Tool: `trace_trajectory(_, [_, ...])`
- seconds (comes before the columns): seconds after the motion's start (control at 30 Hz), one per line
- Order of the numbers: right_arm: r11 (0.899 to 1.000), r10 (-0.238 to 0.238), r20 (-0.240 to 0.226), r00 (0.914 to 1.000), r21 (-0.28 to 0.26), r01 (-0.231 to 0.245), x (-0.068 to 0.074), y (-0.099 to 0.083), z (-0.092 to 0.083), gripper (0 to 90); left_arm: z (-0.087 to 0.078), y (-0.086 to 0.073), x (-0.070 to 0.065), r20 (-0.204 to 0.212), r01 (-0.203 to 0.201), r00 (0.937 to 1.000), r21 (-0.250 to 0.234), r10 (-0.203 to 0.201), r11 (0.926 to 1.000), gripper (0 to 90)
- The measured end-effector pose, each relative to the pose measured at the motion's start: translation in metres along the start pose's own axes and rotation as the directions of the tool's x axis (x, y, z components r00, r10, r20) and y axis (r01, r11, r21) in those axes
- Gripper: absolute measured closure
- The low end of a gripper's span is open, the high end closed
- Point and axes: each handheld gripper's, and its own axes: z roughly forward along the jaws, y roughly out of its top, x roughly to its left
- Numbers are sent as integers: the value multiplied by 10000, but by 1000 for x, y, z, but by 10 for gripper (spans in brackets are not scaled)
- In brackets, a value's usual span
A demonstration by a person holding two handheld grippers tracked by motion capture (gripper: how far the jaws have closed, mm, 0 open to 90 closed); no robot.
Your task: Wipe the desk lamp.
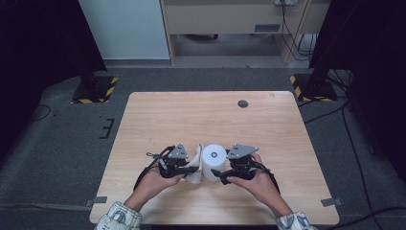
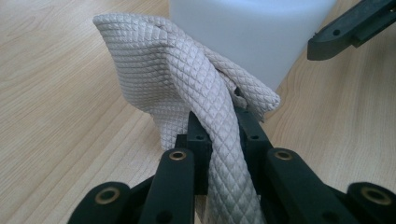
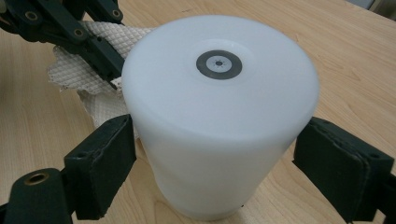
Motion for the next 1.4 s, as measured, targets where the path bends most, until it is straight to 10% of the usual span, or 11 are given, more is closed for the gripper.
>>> trace_trajectory(0.57, [9988,15,-18,10000,-485,-16,4,8,-12,74,7,-2,5,-303,113,9995,247,-105,9996,777])
trace_trajectory(0.83, [9897,757,-193,9969,-1207,-775,-7,29,-20,191,6,-2,6,-410,133,9991,219,-124,9997,776])
trace_trajectory(1.2, [9879,1332,-296,9906,-766,-1351,-16,33,-3,241,-3,2,2,-301,52,9995,-161,-57,9999,774])
trace_trajectory(1.4, [9741,2007,-844,9760,-882,-2080,-21,28,0,258,12,1,-1,-279,-130,9995,450,143,9989,766])
